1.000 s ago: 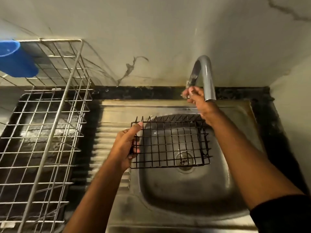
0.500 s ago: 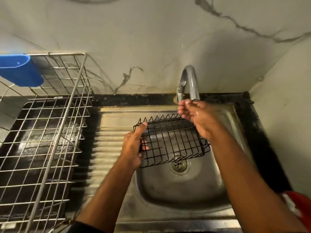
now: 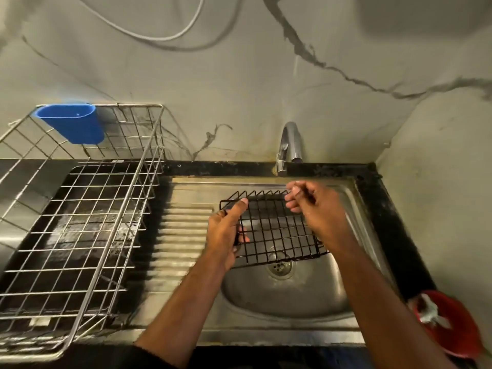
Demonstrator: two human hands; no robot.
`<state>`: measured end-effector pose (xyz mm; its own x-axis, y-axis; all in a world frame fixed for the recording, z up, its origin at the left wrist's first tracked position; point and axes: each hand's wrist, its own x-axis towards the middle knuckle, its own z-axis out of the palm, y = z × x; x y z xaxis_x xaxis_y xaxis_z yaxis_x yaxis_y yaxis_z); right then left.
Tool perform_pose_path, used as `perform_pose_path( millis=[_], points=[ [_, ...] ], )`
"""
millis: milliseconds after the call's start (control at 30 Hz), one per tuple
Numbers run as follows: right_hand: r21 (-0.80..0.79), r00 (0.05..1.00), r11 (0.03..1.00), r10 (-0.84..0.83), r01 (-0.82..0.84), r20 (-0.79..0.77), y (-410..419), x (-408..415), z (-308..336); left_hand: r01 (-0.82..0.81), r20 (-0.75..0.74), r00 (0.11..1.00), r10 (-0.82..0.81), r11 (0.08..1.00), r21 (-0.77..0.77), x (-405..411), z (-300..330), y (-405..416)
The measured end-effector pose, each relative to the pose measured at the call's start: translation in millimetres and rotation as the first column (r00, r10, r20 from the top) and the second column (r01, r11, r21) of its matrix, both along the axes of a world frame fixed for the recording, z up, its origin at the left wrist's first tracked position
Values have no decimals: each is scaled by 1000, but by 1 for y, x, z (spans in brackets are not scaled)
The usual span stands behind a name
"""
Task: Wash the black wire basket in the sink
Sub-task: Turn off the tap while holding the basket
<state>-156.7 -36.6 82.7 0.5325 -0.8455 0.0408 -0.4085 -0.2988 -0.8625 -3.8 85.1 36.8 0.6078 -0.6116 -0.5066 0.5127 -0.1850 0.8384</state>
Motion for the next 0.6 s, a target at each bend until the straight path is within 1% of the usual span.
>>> perform_pose_path(
  millis=[67,100,167,233,300,333,367,433,467,600],
  points=[
    [-192,990,981,-37,9,-140,1,-5,1,-34,11,999,34,999,-36,1,10,8],
    [-242,985,970,-76,37,-153,2,-6,0,-43,22,999,44,998,-53,2,16,12],
    [-264,980,956,-160,124,-119,7,-4,2,-62,81,994,69,994,-89,5,33,22],
    [-271,967,949,-205,159,-149,10,1,7,-72,160,983,94,988,-137,9,50,33],
    [-202,951,969,-191,143,-243,14,9,17,-83,215,969,122,980,-182,16,64,46],
    [-126,950,982,-167,138,-263,16,13,20,-95,235,962,141,976,-195,20,70,53],
    [-20,962,991,-135,135,-239,19,18,22,-101,250,956,153,973,-209,23,76,58],
    [202,988,972,-99,121,-115,25,27,23,-109,257,950,175,962,-252,31,85,69],
    [259,992,958,-110,123,-62,27,32,24,-120,251,949,191,954,-274,35,91,75],
    [294,970,949,-171,115,173,31,52,44,-124,207,957,202,932,-340,59,112,97]
  ],
)
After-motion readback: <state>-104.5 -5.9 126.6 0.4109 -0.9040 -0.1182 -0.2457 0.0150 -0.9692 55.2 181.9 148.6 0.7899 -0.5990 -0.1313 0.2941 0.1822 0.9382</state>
